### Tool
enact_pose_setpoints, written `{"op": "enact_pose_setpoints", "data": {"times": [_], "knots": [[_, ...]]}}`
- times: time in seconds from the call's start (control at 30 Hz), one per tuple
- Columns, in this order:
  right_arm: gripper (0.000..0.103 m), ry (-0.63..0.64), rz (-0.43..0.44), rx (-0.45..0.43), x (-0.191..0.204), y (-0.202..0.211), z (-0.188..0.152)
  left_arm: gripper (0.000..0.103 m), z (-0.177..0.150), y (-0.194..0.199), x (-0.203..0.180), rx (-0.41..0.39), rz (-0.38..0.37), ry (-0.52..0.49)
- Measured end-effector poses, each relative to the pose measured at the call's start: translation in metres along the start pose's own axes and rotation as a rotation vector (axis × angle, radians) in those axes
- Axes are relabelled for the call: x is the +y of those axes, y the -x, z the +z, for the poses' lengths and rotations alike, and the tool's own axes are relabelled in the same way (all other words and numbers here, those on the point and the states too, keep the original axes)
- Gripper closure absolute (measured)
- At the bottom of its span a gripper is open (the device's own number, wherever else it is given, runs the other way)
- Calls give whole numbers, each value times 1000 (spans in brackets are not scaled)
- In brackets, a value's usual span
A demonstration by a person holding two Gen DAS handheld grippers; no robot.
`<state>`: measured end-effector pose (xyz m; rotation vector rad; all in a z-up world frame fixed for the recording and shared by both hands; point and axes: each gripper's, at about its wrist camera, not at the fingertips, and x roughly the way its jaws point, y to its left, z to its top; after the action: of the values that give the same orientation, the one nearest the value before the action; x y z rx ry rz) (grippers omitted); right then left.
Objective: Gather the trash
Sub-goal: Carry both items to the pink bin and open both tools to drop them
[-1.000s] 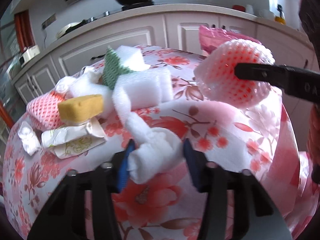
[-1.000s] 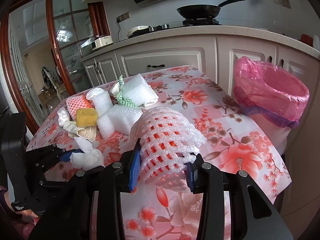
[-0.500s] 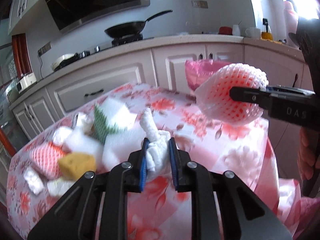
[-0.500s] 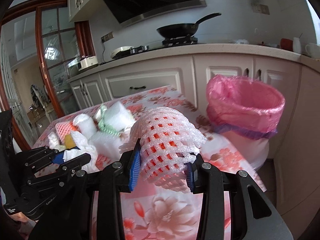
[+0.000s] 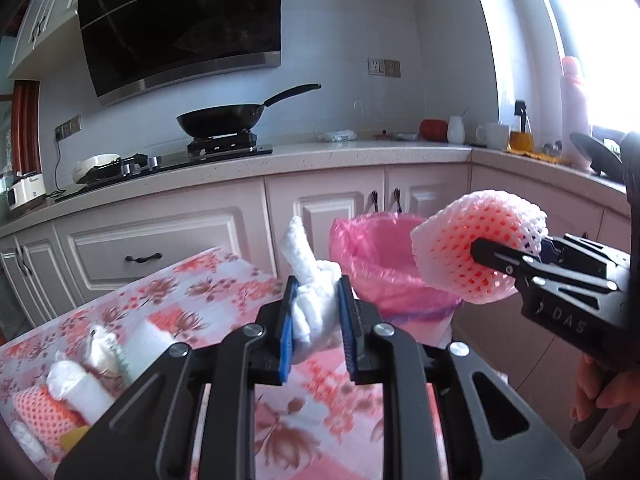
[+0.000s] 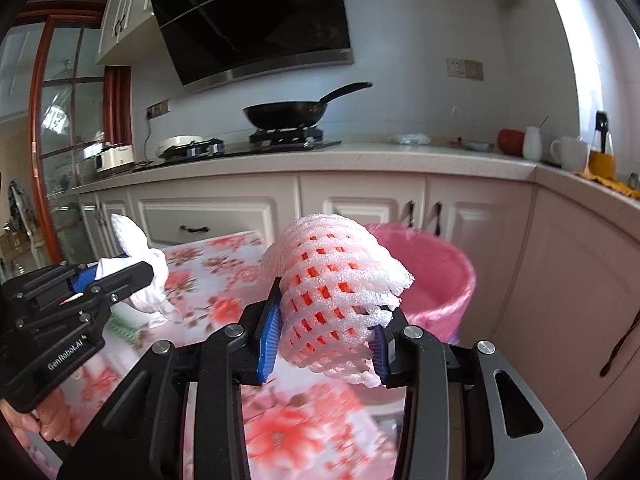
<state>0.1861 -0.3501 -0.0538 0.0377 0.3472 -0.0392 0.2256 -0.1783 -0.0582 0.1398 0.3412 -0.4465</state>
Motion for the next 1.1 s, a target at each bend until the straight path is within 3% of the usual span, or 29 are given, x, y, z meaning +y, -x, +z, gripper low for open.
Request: {"op": "enact_pose_setpoints", "data": {"times": [0.37,0.6,0.67,0.8,0.87,1.1], "knots": [[66,-17,-66,-3,-66,-59,30,84,51,-85,-28,-32,-107,59],[64,-65,-20,42,-107,-107,41,81,74,-157,-35,12,-156,129],[58,-74,-2,67,-114,-120,39,79,73,-172,-35,26,-159,148],[48,-78,-6,95,-120,-134,30,63,72,-198,-36,42,-155,154],[38,-93,1,98,-124,-137,25,48,69,-203,-33,49,-164,164],[38,-97,-15,79,-130,-128,24,38,60,-205,-24,51,-144,180]]}}
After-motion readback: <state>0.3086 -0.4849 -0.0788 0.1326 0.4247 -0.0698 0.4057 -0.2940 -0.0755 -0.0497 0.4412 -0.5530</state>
